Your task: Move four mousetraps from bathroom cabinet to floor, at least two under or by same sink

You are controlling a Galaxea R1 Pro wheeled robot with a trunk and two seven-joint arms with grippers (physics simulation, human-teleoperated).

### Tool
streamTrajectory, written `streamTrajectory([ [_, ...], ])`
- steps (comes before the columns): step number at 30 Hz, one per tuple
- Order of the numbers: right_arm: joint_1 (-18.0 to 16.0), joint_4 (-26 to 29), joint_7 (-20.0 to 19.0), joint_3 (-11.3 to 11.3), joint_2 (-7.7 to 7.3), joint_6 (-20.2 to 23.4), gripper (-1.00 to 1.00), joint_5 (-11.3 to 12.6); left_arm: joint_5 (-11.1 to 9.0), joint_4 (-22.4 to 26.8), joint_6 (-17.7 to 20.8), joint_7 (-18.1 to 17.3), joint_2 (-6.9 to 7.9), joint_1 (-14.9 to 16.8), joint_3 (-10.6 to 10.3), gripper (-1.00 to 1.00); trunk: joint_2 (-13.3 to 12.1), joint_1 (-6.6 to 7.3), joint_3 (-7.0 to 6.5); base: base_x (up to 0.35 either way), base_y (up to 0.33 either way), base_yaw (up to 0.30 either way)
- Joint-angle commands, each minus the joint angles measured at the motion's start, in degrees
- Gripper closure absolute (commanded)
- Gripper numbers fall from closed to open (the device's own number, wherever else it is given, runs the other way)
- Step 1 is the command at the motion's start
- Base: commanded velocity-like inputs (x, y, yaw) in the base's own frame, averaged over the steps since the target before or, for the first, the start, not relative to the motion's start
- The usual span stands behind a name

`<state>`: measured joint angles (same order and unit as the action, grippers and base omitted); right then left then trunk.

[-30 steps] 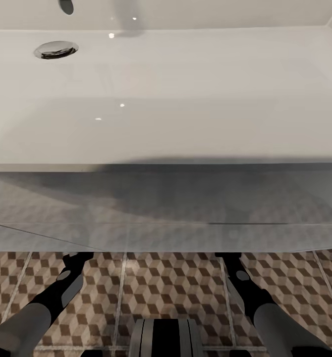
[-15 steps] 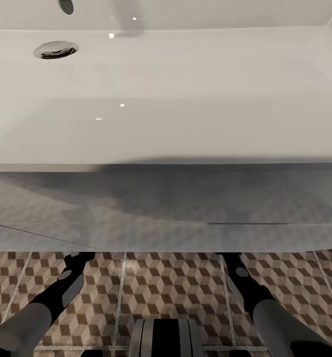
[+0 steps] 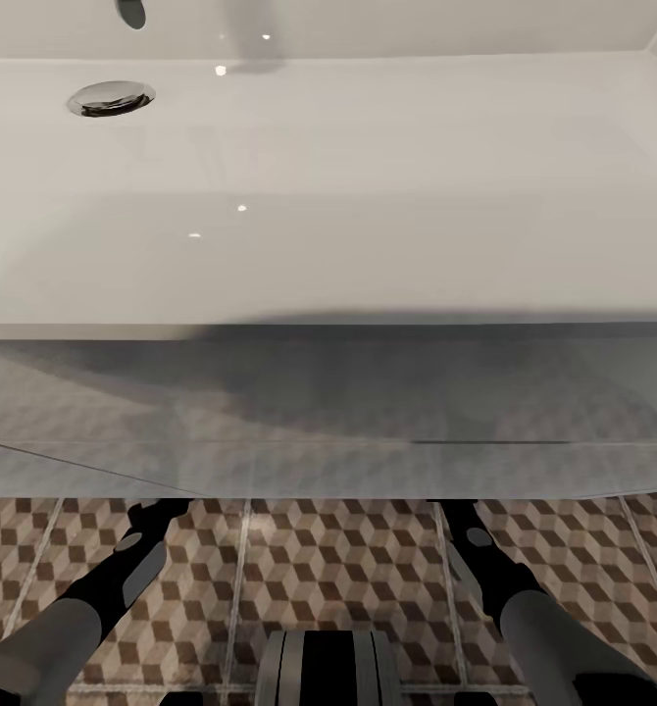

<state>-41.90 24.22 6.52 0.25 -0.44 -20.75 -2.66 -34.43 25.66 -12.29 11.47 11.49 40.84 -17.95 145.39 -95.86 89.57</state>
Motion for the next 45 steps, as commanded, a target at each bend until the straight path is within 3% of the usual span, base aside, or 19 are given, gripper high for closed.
streamTrajectory([
  [1,-0.03,-0.05,0.07,0.02,0.0,-0.17,1.0,-0.07,-0.21,0.19,-0.19,0.67,0.08,0.03,-0.51,1.0,0.01,0.01,0.03,0.0,0.0,0.0],
  [8,-0.03,-0.05,0.07,0.02,0.0,-0.3,1.0,-0.12,0.16,0.76,-0.17,0.84,0.09,0.04,-0.51,1.0,0.01,0.01,0.03,0.0,0.0,0.0],
  [12,-0.03,-0.05,0.07,0.02,0.0,-0.34,1.0,-0.15,4.04,1.08,-0.1,0.73,-0.46,0.06,-0.45,1.0,0.01,0.01,0.03,0.0,0.0,0.0],
  [18,-0.03,-0.05,0.07,0.02,0.0,-0.35,1.0,-0.16,6.22,1.22,-0.05,1.04,-1.18,0.06,-0.42,1.0,0.01,0.01,0.03,0.0,0.0,0.0],
  [45,-0.03,-0.06,0.19,0.1,0.0,0.14,1.0,-0.05,6.65,1.08,-0.18,0.84,-1.2,0.05,-0.16,1.0,0.01,0.01,0.03,0.0,0.0,0.0],
])
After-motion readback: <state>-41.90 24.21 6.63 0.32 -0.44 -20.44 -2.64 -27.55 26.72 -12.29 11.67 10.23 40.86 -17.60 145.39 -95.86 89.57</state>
